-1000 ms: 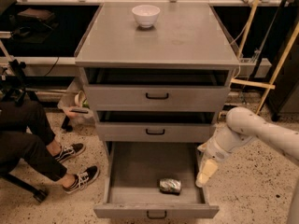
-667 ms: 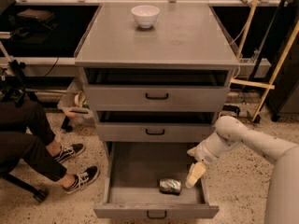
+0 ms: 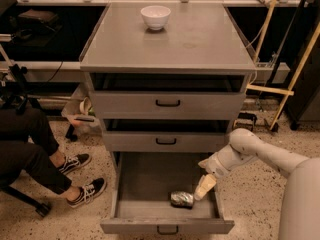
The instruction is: Pick 7up can from bottom drawer and place on counter
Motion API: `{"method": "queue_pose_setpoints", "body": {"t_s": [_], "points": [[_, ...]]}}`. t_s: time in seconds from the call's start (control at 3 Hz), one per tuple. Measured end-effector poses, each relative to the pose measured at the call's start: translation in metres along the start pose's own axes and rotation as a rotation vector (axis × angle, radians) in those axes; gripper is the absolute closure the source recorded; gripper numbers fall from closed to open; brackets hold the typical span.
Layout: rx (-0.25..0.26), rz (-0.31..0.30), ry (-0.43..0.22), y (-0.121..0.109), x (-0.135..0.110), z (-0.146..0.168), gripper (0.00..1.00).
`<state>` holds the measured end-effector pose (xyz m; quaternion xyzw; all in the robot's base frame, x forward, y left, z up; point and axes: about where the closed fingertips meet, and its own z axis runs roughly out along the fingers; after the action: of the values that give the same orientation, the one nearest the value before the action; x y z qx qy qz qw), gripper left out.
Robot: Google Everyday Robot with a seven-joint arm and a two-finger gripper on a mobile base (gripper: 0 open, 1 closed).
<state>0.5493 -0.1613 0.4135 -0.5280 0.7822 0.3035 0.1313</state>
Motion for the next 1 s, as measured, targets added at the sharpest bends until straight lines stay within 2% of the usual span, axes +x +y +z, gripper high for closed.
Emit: {"method": "queue_pose_setpoints", "body": {"t_s": [0.33, 0.67, 1.0], "points": [[0.065, 0.019, -0.095, -0.033, -0.010, 0.018, 0.00], [0.150, 0.038, -0.174, -0.072, -0.017, 0.023, 0.00], [0.142, 0.040, -0.170, -0.071, -0.018, 0.030, 0.00]]}}
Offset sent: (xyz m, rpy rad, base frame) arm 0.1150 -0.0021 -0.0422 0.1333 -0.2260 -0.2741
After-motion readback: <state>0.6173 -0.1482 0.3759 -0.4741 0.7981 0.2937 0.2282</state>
